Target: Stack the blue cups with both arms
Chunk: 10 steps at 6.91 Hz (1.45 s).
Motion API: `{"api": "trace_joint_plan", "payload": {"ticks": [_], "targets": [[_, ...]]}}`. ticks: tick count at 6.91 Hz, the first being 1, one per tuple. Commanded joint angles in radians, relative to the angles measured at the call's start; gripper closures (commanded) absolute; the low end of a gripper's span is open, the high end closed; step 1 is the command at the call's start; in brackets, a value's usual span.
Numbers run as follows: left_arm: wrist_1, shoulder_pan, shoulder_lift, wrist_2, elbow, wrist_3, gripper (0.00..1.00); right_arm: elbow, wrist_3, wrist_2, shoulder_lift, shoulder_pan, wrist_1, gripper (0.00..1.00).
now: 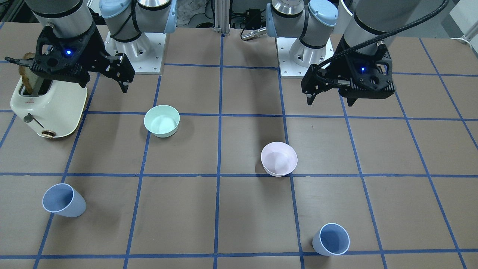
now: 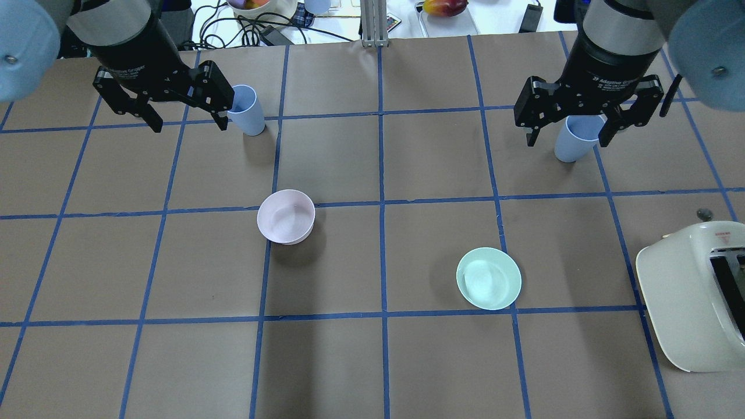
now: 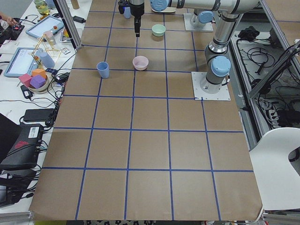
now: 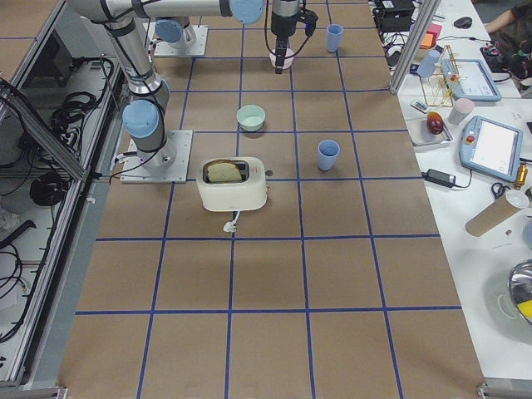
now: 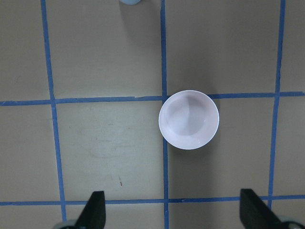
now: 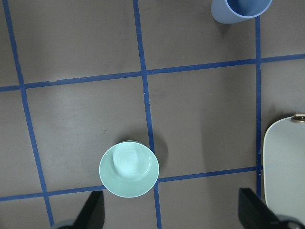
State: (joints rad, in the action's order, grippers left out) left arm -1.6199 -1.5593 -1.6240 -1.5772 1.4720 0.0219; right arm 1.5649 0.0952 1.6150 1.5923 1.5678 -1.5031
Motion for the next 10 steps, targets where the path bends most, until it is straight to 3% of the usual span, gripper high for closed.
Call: {"api": "trace_joint_plan", "payload": {"ticks": [1,7,9,10], "targets": [[0.000,-0.001,-0.001,0.000,-0.001,0.001,0.00,0.006,0.001,0.000,-0.002,0.000,0.000,0.00],[0.014,0.005,-0.010,0.002,-0.010,-0.002,0.00,0.007,0.008,0.017,-0.002,0.000,0.001,0.00],[0.035,0.004,-0.136,0.006,-0.111,-0.005,0.00,0.006,0.005,0.022,-0.005,-0.012,0.001,0.00],[0.107,0.004,-0.275,0.011,-0.199,-0.005,0.00,-0.002,0.005,0.011,-0.003,-0.009,-0.005,0.00]]}}
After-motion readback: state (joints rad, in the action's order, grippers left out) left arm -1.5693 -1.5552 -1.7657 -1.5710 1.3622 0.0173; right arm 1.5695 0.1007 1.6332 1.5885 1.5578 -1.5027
